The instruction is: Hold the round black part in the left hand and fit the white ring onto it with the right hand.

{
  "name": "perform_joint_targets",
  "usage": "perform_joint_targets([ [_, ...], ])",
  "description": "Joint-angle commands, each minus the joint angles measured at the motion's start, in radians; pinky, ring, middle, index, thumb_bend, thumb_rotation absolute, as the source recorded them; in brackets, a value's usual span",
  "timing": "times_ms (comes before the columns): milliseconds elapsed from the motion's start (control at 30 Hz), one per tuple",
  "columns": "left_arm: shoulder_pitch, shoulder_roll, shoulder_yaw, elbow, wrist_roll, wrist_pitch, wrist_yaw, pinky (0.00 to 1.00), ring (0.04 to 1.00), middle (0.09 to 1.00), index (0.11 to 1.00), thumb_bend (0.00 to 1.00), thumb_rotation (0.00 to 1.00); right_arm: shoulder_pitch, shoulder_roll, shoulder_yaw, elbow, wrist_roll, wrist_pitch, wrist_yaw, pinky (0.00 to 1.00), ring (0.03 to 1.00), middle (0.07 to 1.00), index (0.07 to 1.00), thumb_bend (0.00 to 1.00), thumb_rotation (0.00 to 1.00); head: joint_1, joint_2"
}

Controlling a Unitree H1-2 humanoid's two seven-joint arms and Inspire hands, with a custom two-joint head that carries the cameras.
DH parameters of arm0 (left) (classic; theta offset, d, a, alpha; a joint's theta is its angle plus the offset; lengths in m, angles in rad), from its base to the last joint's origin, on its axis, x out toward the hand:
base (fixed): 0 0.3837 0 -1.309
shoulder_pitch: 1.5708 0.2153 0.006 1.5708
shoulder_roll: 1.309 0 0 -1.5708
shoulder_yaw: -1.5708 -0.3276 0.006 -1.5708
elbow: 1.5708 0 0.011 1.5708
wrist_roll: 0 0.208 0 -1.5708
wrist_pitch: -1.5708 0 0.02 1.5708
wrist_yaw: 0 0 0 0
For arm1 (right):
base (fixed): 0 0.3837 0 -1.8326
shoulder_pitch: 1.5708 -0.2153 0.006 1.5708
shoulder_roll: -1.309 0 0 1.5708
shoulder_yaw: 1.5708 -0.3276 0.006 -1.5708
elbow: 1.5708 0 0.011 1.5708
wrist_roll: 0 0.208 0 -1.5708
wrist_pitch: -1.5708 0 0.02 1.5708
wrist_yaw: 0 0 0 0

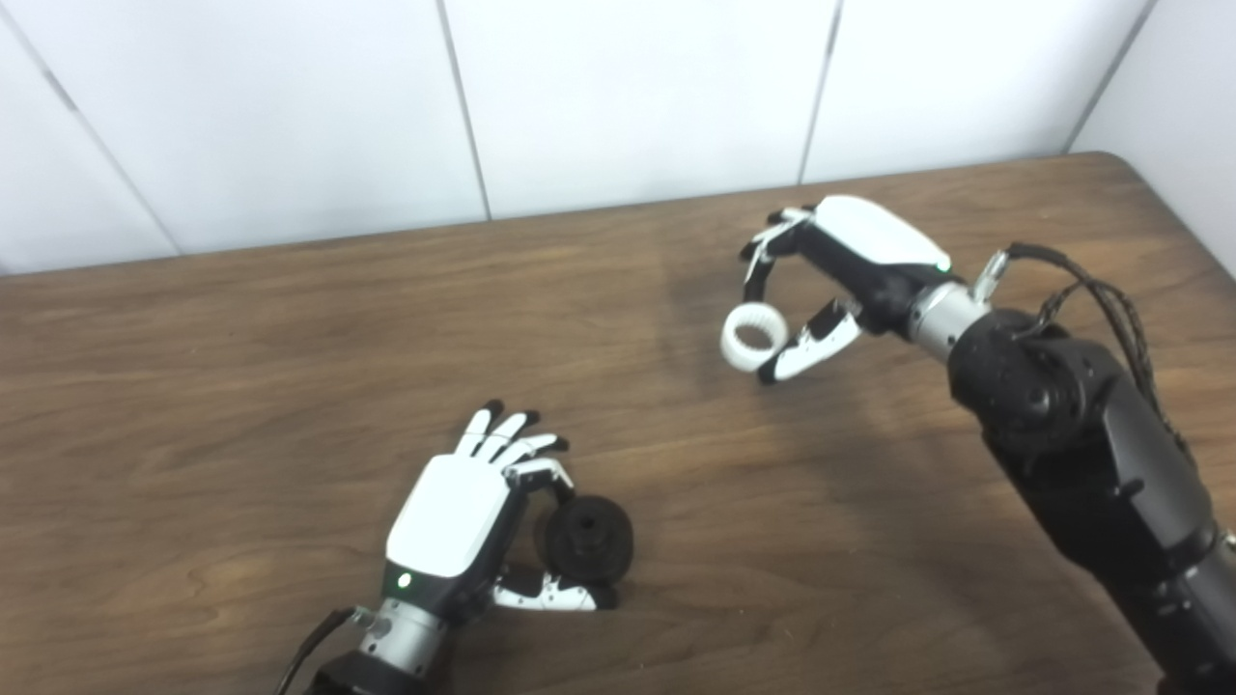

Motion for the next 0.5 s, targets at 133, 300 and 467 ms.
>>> perform_joint_targets([
  [133,-0.002,-0.012,-0.032,0.000,0.042,0.026,-0.027,1.00,0.924,0.806,0.484,0.52,0.06,-0.019,0.045,0.024,-0.111,-0.014,-0.005,0.043,1.00,0.945,0.842,0.482,0.53,0.13,0.040,0.025],
  [300,-0.005,-0.022,-0.042,-0.004,0.049,0.043,-0.031,1.00,0.925,0.807,0.484,0.52,0.06,-0.015,0.081,0.037,-0.152,-0.017,-0.005,0.072,1.00,0.951,0.840,0.481,0.52,0.13,0.065,0.048],
  [467,-0.007,-0.030,-0.047,-0.008,0.053,0.054,-0.036,1.00,0.929,0.809,0.484,0.52,0.06,-0.010,0.101,0.046,-0.185,-0.014,0.000,0.116,1.00,0.962,0.846,0.481,0.52,0.13,0.077,0.065],
])
